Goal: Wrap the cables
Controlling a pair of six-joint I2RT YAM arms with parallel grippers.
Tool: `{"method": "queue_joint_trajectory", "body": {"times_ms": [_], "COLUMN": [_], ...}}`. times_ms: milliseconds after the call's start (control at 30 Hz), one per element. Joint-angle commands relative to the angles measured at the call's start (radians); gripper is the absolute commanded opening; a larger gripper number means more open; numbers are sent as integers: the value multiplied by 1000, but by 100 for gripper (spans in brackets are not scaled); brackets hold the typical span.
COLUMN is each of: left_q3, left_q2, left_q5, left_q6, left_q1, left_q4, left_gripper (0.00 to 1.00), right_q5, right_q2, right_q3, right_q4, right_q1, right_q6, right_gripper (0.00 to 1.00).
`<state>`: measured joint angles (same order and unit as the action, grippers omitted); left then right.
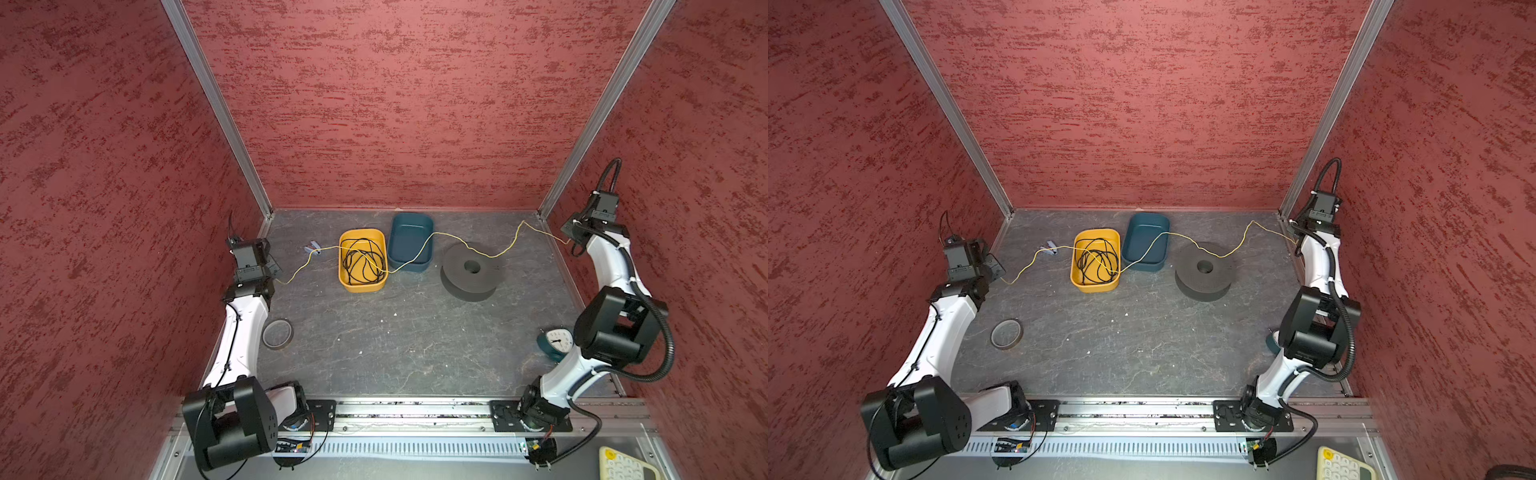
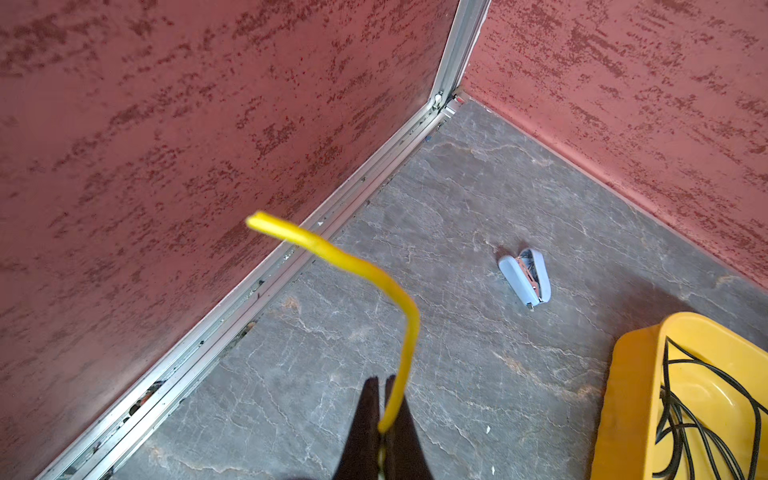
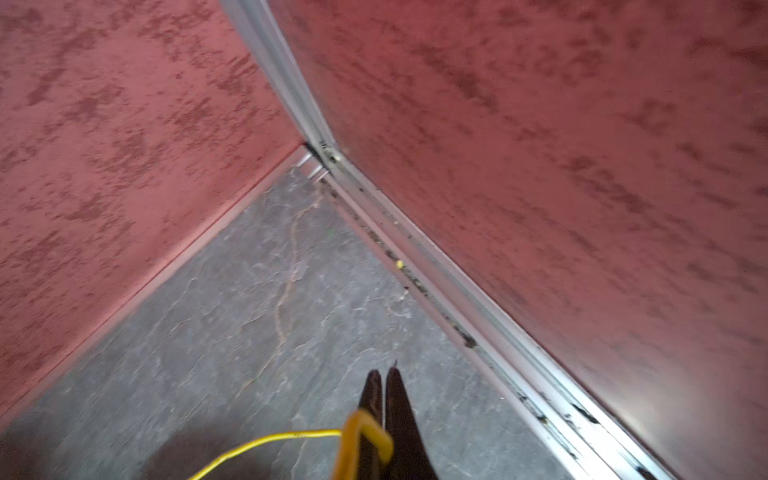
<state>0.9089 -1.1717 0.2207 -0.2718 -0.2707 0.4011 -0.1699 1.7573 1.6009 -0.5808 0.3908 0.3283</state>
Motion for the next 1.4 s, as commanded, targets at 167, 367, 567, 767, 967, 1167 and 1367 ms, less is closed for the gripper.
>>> {"method": "queue_joint_trajectory", "body": {"times_ms": [167,367,567,767,967,1167,1367], "left_q3": [21,9,-1,10,-6,-83,-100], "left_q2": [69,121,90,36,-7,-76,-99], "left_q5": [-198,-268,-344,-373,-478,-706,-819], "left_q6": [-21,-103,-184,-206,-267,-370,-315], "left_q1": [141,228,336,396,406,409,435], "left_q4": [-62,-112,-238,-309,-408,-701,-697], "left_gripper": [0,0,0,0,0,0,3], "right_q5": [36,189,235,268,322,357,451], "right_q2": [-17,-41,-57,-94,-189,-279,-226], "right_q3": [-63,-186,-176,-186,-306,-452,-499], "right_q4": [41,173,206,217,264,332,383], "right_q1": [-94,-115,-123,-160,-212,-234,-234], "right_q6": [-18,34,21,11,29,4,-8], "right_gripper": [3,16,31,63,84,89,86]}}
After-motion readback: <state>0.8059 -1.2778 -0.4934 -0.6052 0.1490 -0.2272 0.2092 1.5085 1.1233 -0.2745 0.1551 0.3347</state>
